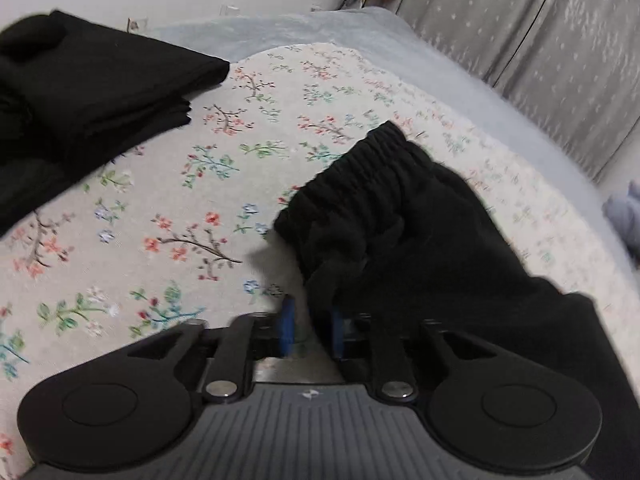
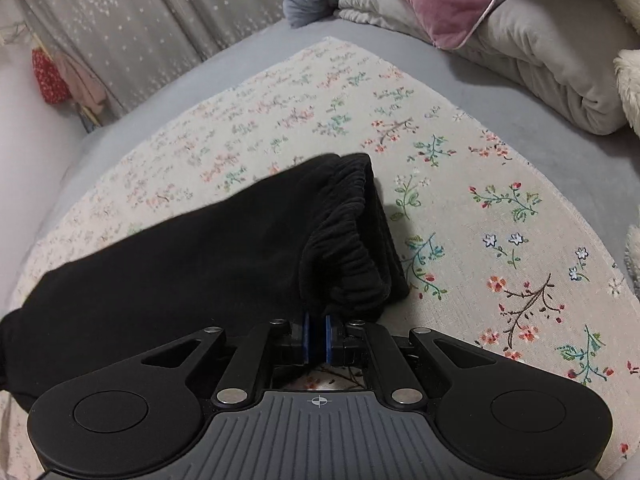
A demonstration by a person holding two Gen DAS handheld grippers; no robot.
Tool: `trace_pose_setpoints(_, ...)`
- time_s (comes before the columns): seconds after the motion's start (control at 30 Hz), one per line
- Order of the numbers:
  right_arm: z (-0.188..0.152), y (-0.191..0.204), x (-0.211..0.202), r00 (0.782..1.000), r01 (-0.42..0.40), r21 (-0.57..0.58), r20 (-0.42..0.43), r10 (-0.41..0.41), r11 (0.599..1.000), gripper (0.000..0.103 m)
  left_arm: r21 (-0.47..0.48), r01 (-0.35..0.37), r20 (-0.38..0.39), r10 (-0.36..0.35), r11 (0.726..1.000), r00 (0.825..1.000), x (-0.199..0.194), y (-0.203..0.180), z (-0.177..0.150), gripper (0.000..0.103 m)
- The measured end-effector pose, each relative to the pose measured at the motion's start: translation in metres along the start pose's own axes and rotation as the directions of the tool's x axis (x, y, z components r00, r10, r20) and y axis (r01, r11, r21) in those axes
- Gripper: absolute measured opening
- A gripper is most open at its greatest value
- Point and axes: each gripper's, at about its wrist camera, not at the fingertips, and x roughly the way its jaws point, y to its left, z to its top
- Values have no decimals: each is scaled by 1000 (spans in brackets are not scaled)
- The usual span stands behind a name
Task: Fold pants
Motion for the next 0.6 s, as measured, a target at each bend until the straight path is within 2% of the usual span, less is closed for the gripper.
trace_pose_setpoints(0.03, 0, 2, 2, 1000, -1, -9, -16, 1, 1000, 13, 9, -19, 1, 19, 1000, 1000, 0, 1, 1, 57)
trace_pose_setpoints(0.1, 2, 2, -1, 1000, 14, -3, -13, -14, 1000, 19, -7, -16, 21, 16, 1000, 1000, -6, 7, 5, 63)
trace_pose_setpoints(0.13, 3, 2, -3, 1000, 27, 2, 2, -27, 1000, 30, -31, 7, 34, -6, 999, 999, -10, 11, 7, 64)
trace_pose_setpoints(0.23, 5, 7, -28, 988, 87, -11, 129, -85, 996, 50, -100, 69, 94, -60, 993, 994, -26, 18, 12, 64)
trace_pose_setpoints(0.3, 9, 12, -39, 971, 122, 4, 209, -120, 993, 55, -97, 61, 128, -48, 993, 991, -33, 15, 14, 65)
trace_pose_setpoints(0.4, 11, 33, -34, 957, 172, -65, 246, -152, 983, 57, -164, 54, 159, -28, 985, 987, -38, 17, 19, 71)
trace_pose_setpoints(0.5, 5, 72, -22, 971, 111, -210, 230, -61, 972, 57, -256, 59, 192, -9, 965, 981, -40, 23, 22, 72)
trace_pose_setpoints(0.57, -5, 107, -12, 981, 51, -338, 195, 17, 940, 58, -260, 101, 189, -52, 960, 981, -34, 23, 25, 73)
trace_pose_setpoints(0.6, -12, 128, -6, 985, 22, -412, 167, 52, 911, 58, -249, 117, 172, -75, 962, 982, -27, 21, 27, 74)
